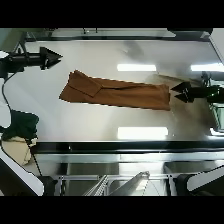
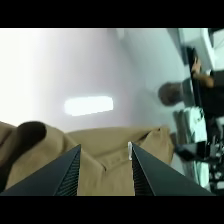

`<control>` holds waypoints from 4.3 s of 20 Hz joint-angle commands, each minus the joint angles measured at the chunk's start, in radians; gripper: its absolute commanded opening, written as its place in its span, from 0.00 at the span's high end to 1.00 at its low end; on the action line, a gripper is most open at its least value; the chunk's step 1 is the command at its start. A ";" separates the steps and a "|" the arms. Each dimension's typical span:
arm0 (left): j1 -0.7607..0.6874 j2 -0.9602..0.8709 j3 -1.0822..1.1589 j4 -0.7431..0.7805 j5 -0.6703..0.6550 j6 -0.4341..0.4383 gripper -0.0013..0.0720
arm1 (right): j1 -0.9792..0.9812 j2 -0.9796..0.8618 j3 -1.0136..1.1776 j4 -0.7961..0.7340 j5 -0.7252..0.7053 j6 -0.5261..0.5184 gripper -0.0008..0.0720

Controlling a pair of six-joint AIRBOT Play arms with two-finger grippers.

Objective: Fold the shirts.

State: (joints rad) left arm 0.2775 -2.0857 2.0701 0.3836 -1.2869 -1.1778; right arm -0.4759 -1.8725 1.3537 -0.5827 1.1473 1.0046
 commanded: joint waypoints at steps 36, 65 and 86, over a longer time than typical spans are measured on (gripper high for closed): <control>-0.653 -0.001 -0.087 0.370 0.243 -0.088 0.99 | 0.548 0.188 0.326 0.247 0.066 0.259 0.97; -0.066 0.615 -0.491 0.191 -0.073 0.010 0.96 | 1.086 -0.254 0.658 1.058 -0.568 -0.510 0.20; 0.014 0.615 -0.491 0.192 -0.125 0.050 0.96 | 0.753 -0.218 0.645 -0.403 0.185 0.732 0.03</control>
State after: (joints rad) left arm 0.2974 -1.4719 1.5795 0.5751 -1.4078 -1.1393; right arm 0.2897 -2.0747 2.0014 -0.7883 1.2762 1.6009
